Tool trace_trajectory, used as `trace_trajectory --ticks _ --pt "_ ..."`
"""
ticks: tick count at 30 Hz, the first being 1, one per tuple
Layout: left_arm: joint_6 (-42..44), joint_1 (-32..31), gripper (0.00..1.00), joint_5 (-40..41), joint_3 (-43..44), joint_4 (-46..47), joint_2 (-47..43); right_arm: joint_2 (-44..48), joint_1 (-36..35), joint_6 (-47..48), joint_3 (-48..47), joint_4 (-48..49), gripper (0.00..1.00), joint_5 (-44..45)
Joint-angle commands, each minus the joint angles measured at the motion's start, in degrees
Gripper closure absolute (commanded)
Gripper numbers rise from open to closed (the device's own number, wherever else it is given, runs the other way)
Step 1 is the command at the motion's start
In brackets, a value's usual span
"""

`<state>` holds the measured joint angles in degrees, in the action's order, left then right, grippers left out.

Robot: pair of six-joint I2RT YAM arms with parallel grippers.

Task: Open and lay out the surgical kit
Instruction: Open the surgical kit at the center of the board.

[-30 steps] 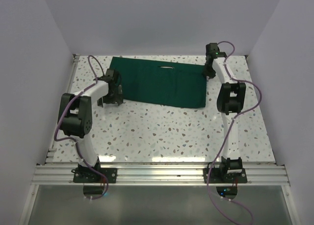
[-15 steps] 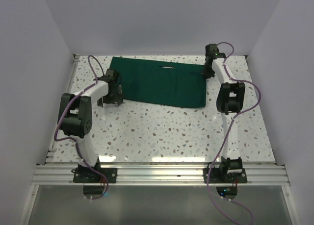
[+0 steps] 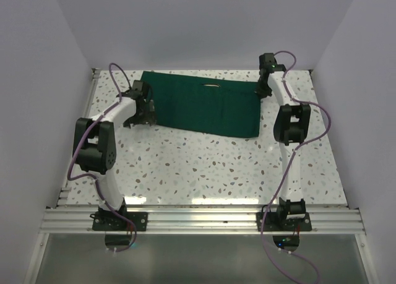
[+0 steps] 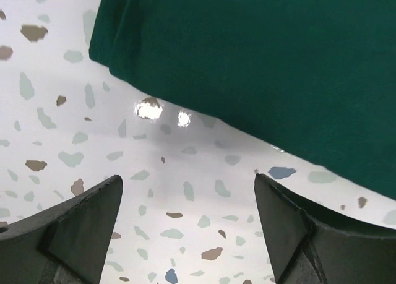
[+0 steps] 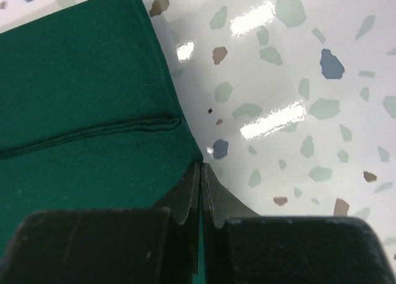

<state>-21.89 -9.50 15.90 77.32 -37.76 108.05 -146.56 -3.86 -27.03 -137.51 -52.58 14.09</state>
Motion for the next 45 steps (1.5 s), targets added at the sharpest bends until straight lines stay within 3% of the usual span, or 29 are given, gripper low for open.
trace_trajectory --ticks 1,18,27,28,39,45 --pt "-0.43 0.44 0.09 -1.92 4.15 -0.3 -1.61 9.36 -1.23 0.57 0.66 -2.7 1.0 2.44" --pt "-1.49 1.15 0.09 -8.96 -1.38 2.87 -7.85 14.63 -6.51 -0.48 5.06 -16.93 1.0 8.41" --pt "-1.31 1.24 0.09 -7.29 -4.9 3.92 -11.63 21.32 -15.29 1.71 21.22 -6.67 0.96 -2.37" --pt "-1.4 1.24 0.09 -7.2 -4.81 3.92 -11.63 21.06 -16.0 1.89 21.41 -6.57 1.0 -2.92" --pt "-1.93 1.32 0.09 -5.44 -2.79 2.78 -12.6 16.92 -17.41 4.17 16.4 -7.28 1.0 -4.42" --pt "-2.54 1.32 0.07 -5.44 -3.31 2.34 -15.67 20.43 -18.46 4.26 19.29 -7.46 1.0 -7.84"
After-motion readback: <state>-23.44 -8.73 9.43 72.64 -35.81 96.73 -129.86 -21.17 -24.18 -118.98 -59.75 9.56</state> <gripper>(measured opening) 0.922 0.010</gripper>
